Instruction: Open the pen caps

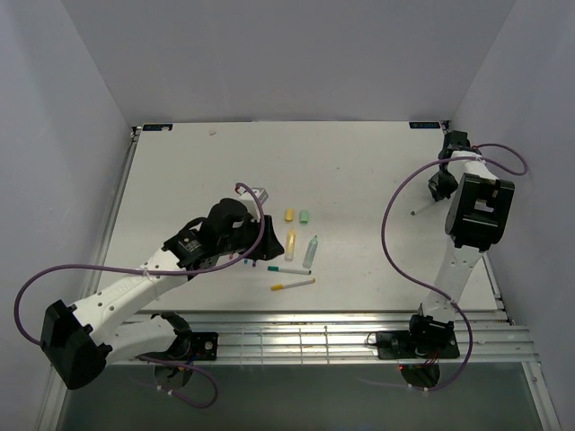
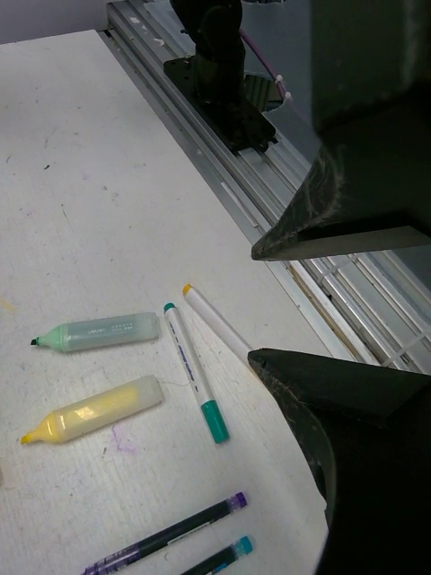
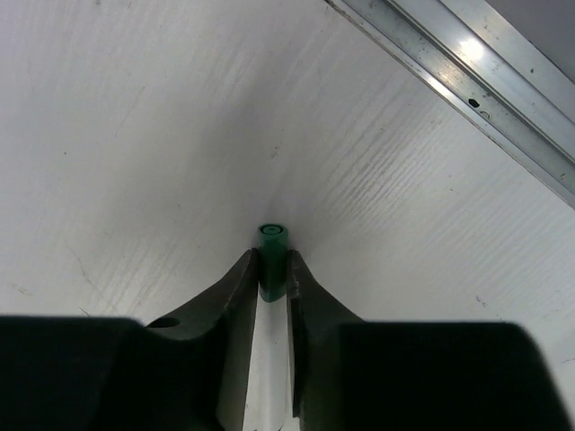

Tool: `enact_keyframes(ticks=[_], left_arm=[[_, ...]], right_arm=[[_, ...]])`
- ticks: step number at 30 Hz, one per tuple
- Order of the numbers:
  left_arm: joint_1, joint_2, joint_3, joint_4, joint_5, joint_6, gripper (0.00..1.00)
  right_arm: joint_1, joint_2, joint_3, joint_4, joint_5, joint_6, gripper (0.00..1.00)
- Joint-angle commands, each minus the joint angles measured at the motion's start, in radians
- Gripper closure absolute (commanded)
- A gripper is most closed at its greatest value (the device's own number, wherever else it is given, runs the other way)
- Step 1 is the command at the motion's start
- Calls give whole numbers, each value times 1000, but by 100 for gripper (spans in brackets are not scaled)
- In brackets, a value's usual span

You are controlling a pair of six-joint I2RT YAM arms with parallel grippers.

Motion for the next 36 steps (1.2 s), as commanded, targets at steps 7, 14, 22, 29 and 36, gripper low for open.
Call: enact_keyframes(ticks=[7, 14, 22, 29, 36], left_arm=[[1, 10, 123, -71, -9, 16, 41], [2, 152, 219, -48, 162, 15, 35], [15, 355, 337, -20, 362, 13, 34], [22, 451, 433, 3, 439, -22, 33], [24, 485, 441, 81, 511, -102, 33]], right_arm=[[101, -40, 10, -101, -85, -55, 92], [345, -259, 57, -168, -225, -61, 92], [524, -498, -65, -191, -485, -80, 92], [635, -675, -230, -118, -508, -17, 92], [734, -726, -298, -105, -454, 23, 92]])
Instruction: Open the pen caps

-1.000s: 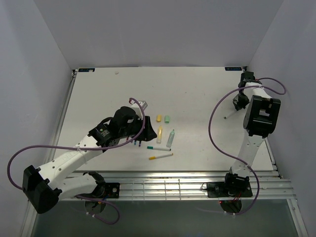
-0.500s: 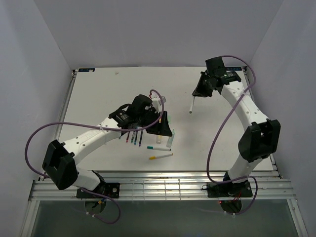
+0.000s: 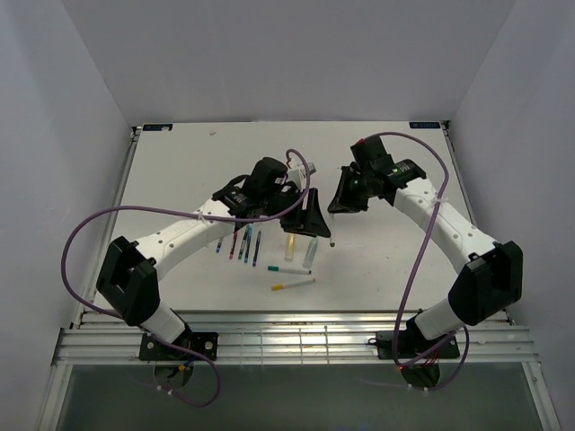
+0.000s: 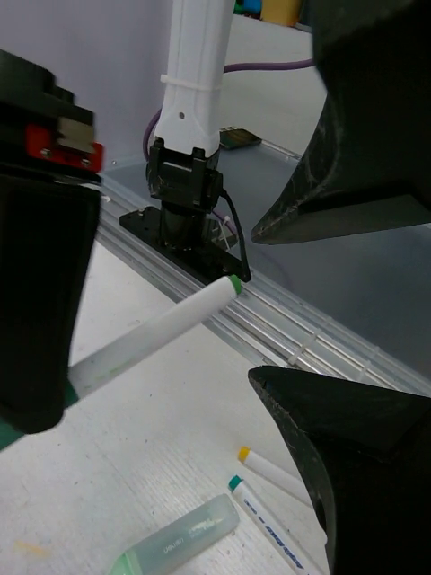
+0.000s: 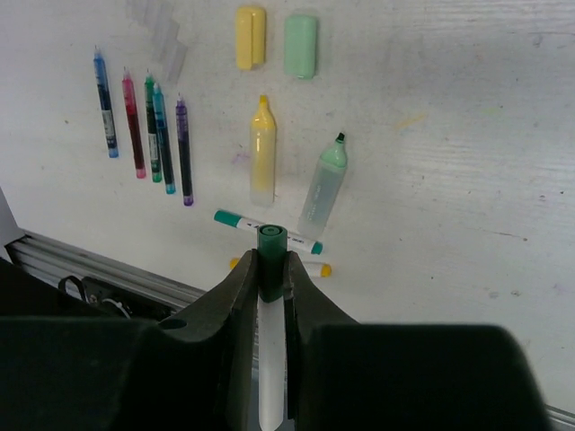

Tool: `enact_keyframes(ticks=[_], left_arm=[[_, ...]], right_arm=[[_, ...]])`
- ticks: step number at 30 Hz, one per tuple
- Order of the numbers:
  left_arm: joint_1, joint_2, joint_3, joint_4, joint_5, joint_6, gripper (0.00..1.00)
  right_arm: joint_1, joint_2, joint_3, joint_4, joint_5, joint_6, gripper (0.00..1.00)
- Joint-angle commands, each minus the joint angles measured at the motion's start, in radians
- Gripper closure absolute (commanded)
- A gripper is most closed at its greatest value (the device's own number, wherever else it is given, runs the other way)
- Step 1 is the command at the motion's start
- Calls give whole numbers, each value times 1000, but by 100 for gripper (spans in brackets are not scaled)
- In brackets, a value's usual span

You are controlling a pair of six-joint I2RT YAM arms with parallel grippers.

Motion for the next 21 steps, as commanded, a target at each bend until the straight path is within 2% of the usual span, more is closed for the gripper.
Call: enact_keyframes(ticks=[1, 10, 15, 19, 21], left_arm=[[4, 3, 22, 65, 72, -48, 33], [4, -8, -18, 82, 40, -77, 34], [4, 3, -6, 79, 23, -80, 38], [4, 14, -3, 79, 38, -78, 52], [4, 9, -6, 73, 41, -72, 65]], right_arm=[[42, -57, -4, 16, 32, 36, 92], [82, -71, 16, 21, 37, 113, 92], [95, -77, 10, 36, 18, 140, 92], [102, -77, 24, 39, 17, 153, 92], [102, -77, 30, 38, 18, 156, 92]])
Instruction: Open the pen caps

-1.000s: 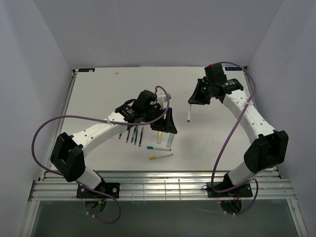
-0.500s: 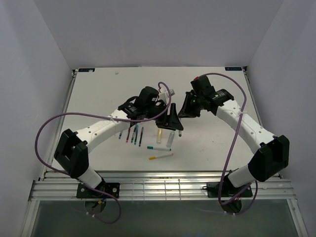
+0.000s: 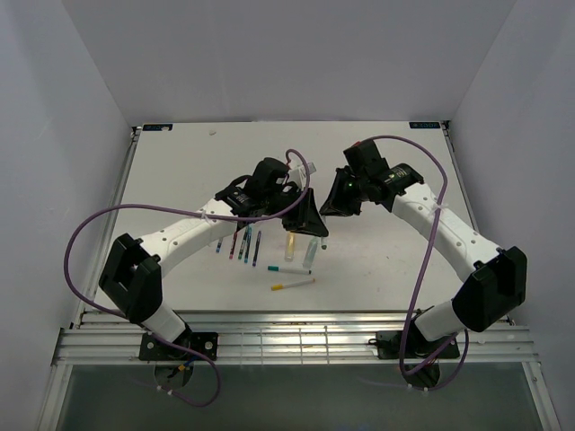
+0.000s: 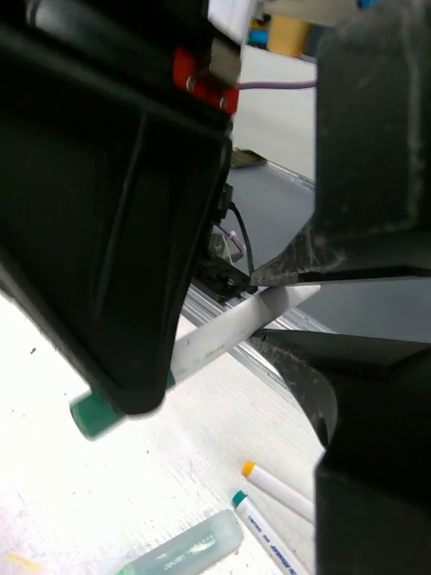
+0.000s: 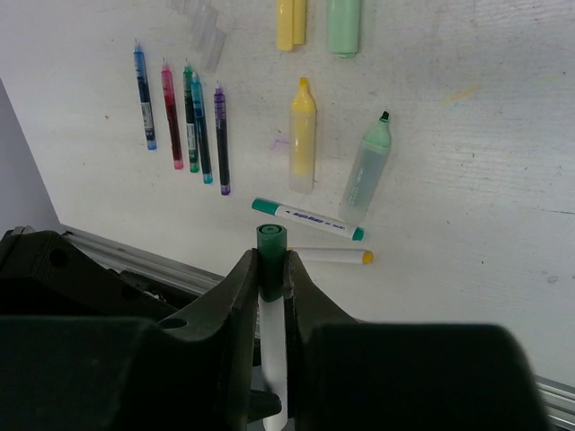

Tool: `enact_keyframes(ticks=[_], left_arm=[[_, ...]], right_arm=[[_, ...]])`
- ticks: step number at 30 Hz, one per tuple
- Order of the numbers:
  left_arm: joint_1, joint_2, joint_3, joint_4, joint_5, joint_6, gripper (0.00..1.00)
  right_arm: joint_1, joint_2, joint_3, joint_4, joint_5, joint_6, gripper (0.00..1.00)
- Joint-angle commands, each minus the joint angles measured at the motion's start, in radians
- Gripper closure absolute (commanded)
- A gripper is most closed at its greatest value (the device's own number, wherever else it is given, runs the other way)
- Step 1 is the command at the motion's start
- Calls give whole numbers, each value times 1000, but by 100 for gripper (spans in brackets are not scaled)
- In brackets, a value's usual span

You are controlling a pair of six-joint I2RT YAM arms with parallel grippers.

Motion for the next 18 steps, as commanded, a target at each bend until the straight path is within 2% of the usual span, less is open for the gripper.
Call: enact_keyframes(ticks=[1, 3, 6, 13, 18], left_arm=[[4, -16, 3, 5, 8, 13, 70], [4, -14, 3, -15, 7, 25, 78], [4, -20, -2, -35, -6, 31, 81], [8, -14, 6, -58, -27, 45, 53], [7, -8, 6, -58, -24, 51, 52]], right_arm=[[7, -38, 37, 31, -2, 23, 92], [7, -41, 37, 37, 4, 22, 92], [6, -42, 40, 39, 7, 20, 92], [7, -45, 49, 42, -10, 38, 92], [7, -50, 53, 39, -13, 45, 92]])
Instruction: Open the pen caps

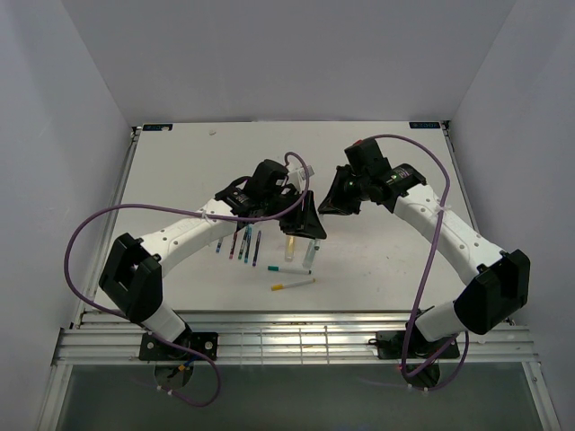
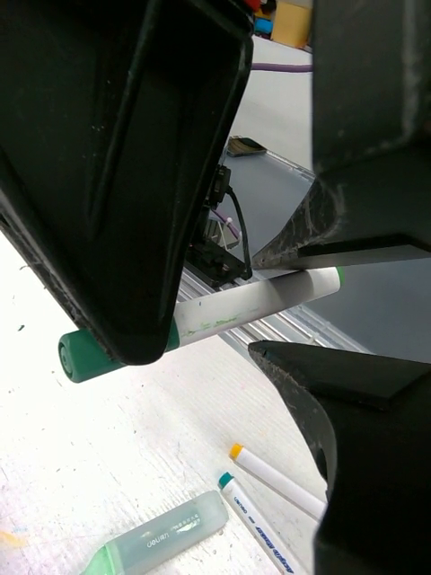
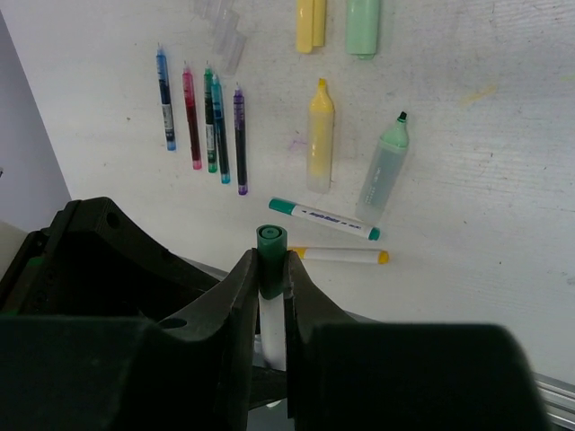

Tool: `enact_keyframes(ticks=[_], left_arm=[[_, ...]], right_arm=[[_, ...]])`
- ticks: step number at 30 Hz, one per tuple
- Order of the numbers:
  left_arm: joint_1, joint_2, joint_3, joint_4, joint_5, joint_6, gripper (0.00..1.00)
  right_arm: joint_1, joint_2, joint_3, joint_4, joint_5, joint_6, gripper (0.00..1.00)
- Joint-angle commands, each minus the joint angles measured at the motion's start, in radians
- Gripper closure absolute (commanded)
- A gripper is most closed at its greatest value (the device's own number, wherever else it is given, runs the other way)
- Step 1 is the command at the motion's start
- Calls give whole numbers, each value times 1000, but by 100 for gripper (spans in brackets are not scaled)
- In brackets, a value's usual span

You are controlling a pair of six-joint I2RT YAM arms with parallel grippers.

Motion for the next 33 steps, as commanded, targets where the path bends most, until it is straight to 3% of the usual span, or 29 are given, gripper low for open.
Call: enact_keyframes(ticks=[1, 7, 9, 14, 19, 25, 28, 32, 33], left_arm=[[-3, -11, 13, -5, 6, 21, 53], [-4, -13, 7, -3, 27, 30, 82], [-4, -19, 4, -8, 26, 38, 90], [-3, -36, -2, -20, 21, 55, 96], [0, -50, 2, -26, 15, 67, 99], [5, -54, 19, -37, 9, 76, 100], [13, -51, 33, -41, 18, 72, 100], [37, -82, 2, 33, 117, 58, 100], [65, -114, -51, 128, 162, 23, 100]], right_arm=[[4, -31, 47, 27, -10, 18, 92], [7, -31, 36, 42, -11, 12, 92], [6, -23, 38, 39, -11, 0, 84], [6, 5, 35, 42, -45, -30, 64], [6, 14, 21, 71, -72, -25, 62], [9, 35, 4, 96, -111, -11, 73], [11, 43, -10, 105, -120, -7, 92], [11, 17, -57, 175, -167, -34, 92], [4, 8, -74, 208, -190, -53, 92]])
